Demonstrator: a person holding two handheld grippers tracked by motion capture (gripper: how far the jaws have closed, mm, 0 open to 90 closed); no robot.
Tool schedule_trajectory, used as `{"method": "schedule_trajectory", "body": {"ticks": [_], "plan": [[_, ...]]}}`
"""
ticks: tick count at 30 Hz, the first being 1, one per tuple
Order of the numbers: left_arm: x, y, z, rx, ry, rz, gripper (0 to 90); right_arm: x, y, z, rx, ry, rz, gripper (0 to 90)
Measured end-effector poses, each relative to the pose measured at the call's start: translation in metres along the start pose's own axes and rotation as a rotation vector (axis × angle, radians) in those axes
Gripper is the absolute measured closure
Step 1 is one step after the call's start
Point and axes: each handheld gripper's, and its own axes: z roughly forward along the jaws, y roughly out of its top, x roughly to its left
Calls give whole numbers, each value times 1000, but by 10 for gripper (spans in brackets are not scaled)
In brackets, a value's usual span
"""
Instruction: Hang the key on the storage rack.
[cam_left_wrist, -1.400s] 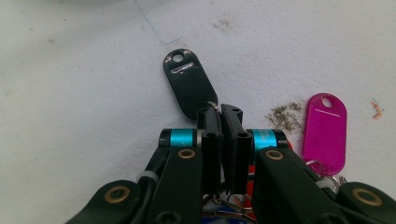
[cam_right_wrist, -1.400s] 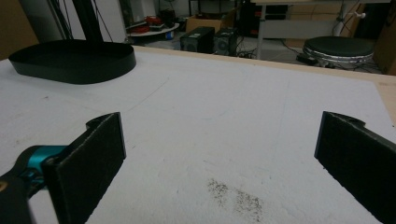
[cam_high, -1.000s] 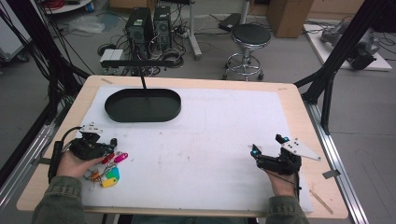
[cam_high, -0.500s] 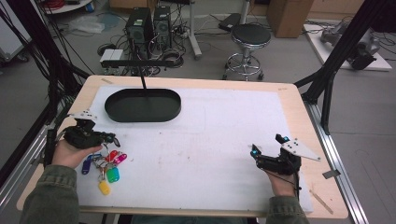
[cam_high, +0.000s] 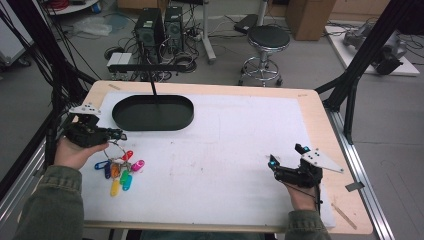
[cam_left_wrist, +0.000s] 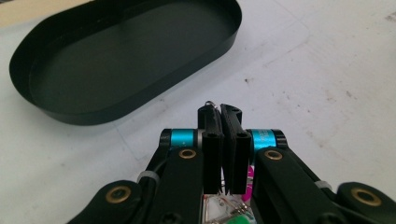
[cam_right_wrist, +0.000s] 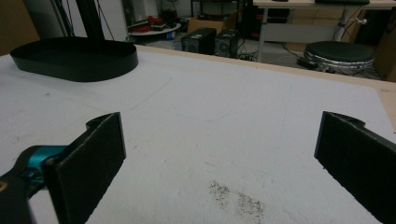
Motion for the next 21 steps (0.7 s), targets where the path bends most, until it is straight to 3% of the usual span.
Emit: {"method": "schedule_trajectory", "body": {"ticks": [7, 21], "plan": [[-5, 17, -5, -8, -8, 33, 870, 0, 0, 0, -5, 2, 5, 9], [-14, 71, -17, -66, -7, 97, 870, 0, 0, 0, -5, 3, -5, 8]]}}
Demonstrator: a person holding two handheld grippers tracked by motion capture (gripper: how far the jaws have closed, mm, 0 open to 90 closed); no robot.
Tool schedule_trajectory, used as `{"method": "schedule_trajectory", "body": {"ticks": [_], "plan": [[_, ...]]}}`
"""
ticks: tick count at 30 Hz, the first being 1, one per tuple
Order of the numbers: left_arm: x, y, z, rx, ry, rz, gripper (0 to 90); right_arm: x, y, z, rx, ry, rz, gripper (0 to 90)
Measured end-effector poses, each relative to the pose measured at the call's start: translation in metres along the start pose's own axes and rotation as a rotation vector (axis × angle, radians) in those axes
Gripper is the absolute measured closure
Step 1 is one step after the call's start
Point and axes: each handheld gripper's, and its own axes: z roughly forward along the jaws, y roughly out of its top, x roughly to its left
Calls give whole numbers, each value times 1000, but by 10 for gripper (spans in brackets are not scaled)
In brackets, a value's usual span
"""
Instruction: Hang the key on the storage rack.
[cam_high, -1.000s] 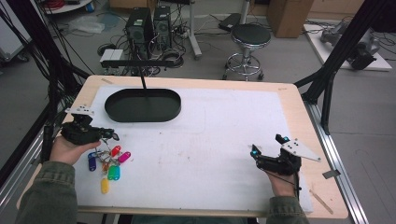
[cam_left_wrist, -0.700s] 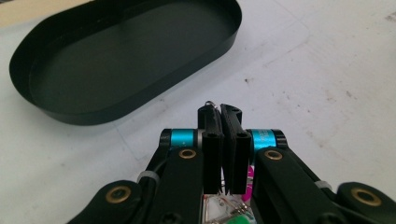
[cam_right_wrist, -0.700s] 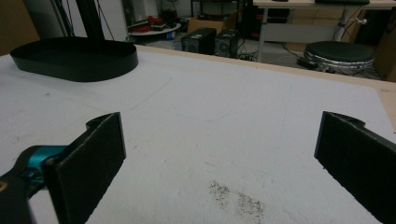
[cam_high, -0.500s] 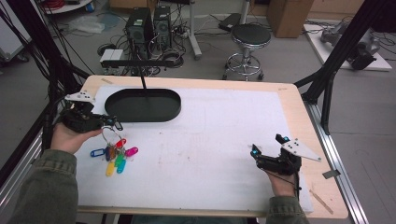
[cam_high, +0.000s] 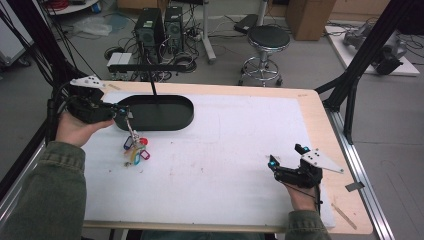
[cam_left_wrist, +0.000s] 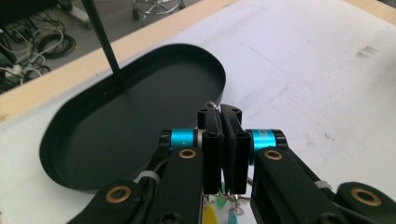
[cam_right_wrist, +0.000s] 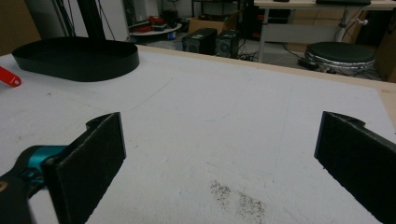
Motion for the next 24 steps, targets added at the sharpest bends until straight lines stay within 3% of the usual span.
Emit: {"method": "schedule_trajectory", "body": {"ticks": [11, 19, 24], "plan": [[6, 22, 2, -9, 2, 10, 870, 1, 0, -1, 5, -2, -1, 9], [17, 35, 4, -16, 21, -9, 870, 0, 0, -2, 0, -6, -8, 8], [23, 42, 5, -23, 35, -55, 870, 0, -1, -3, -4, -8, -7, 9]]}}
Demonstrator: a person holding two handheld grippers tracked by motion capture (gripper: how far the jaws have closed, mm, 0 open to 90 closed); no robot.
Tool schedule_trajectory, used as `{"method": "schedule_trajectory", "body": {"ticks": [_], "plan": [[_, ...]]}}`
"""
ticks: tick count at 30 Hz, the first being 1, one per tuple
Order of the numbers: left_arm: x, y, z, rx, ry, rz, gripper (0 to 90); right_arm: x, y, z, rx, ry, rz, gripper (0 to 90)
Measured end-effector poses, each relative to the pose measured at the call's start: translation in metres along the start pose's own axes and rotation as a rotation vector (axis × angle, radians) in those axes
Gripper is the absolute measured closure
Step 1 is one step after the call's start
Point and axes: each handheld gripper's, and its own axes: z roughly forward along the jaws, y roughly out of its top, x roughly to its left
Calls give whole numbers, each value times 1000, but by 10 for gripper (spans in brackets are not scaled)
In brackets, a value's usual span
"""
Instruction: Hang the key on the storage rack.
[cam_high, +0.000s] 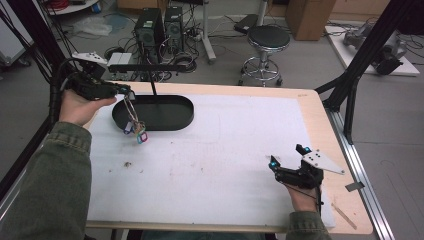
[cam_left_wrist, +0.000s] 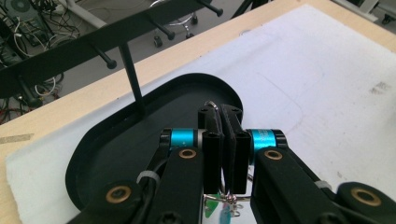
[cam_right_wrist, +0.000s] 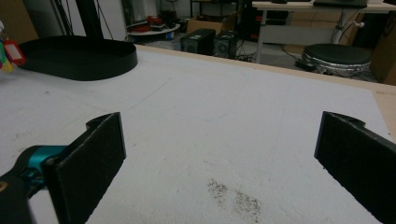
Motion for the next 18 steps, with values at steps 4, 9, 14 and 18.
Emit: {"method": "schedule_trajectory", "body": {"ticks": [4, 9, 14, 18], "plan": [[5, 2, 2, -12, 6, -11, 871, 0, 0, 0, 2, -1, -5, 9], [8, 4, 2, -27, -11, 18, 870, 0, 0, 0, 5, -1, -3, 9], [8, 12, 4, -16, 14, 41, 870, -1, -1, 0, 3, -2, -5, 9], [7, 25, 6, -22, 12, 61, 871, 0, -1, 0, 6, -2, -16, 9]]}}
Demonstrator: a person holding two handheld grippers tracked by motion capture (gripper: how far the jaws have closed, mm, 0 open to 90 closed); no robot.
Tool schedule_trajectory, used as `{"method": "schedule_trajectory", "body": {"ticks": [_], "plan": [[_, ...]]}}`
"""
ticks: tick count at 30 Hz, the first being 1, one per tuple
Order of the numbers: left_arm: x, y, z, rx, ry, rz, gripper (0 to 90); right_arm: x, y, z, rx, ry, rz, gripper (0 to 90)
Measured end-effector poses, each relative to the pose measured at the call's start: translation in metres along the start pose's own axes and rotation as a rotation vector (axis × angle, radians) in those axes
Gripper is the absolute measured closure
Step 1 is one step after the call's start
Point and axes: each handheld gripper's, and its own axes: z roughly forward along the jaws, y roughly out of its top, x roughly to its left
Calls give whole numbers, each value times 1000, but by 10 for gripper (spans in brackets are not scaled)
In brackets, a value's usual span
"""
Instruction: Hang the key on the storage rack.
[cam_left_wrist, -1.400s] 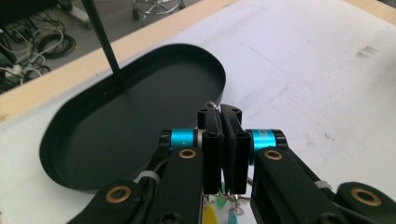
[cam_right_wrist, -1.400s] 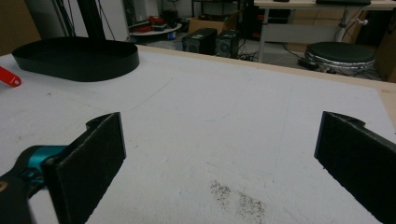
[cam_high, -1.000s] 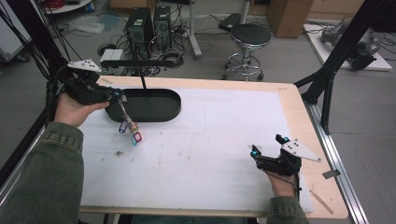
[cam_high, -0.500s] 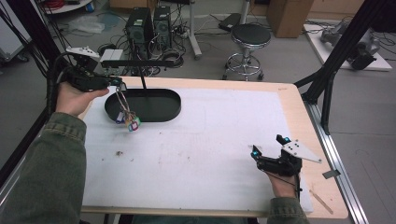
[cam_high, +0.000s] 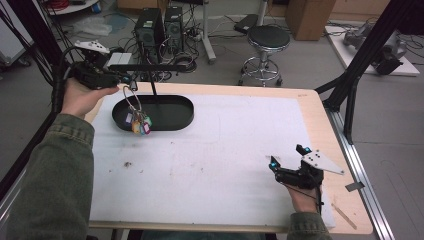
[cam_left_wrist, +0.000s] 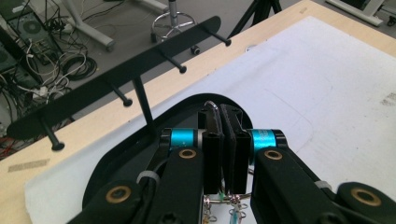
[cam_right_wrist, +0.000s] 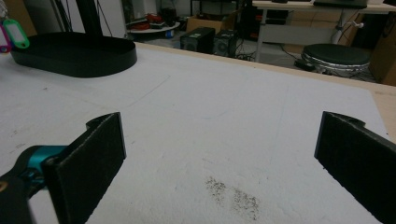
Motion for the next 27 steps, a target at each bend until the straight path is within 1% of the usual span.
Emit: {"method": "schedule_trajectory", "body": {"ticks": [1, 2, 3, 6, 7, 8, 9, 12, 15, 16, 17, 18, 20, 21, 22, 23, 24, 27], "plan": [[0, 0, 0, 0, 0, 0, 871, 0, 0, 0, 1, 2, 0, 9], [0, 4, 2, 13, 23, 10, 871, 0, 0, 0, 3, 6, 0, 9], [0, 6, 4, 11, 28, 9, 871, 1, 0, 0, 3, 8, -3, 9], [2, 9, 7, 7, 35, 11, 871, 2, 0, 0, 9, 8, -6, 9], [2, 11, 11, 7, 30, 3, 871, 2, 0, 0, 6, 8, -13, 9], [2, 11, 11, 7, 30, 3, 871, 2, 0, 0, 6, 8, -13, 9], [3, 13, 17, 19, 45, 14, 871, 2, 0, 0, 8, 7, -11, 9], [5, 17, 25, 16, 52, 9, 871, 2, -1, 0, 11, 10, -16, 9], [8, 19, 29, 16, 43, 2, 871, 2, -1, 1, 17, 11, -20, 9], [9, 20, 34, 20, 44, 8, 871, 2, -1, 2, 15, 11, -22, 8], [9, 20, 34, 20, 44, 8, 871, 2, -1, 2, 14, 11, -23, 8], [11, 22, 40, 31, 44, 15, 871, 2, -1, 2, 18, 14, -20, 9], [12, 22, 42, 30, 47, 14, 871, 2, -1, 2, 19, 18, -24, 8], [14, 24, 46, 28, 46, 4, 871, 3, -1, 2, 19, 18, -27, 9], [15, 24, 47, 16, 46, -4, 871, 3, -1, 2, 19, 19, -26, 9], [15, 24, 47, 16, 46, -4, 871, 3, -1, 2, 19, 19, -26, 9], [18, 25, 48, 3, 32, -18, 871, 3, -1, 2, 21, 21, -23, 8], [19, 28, 49, -1, 34, -21, 871, 2, -1, 2, 18, 20, -26, 9]]}}
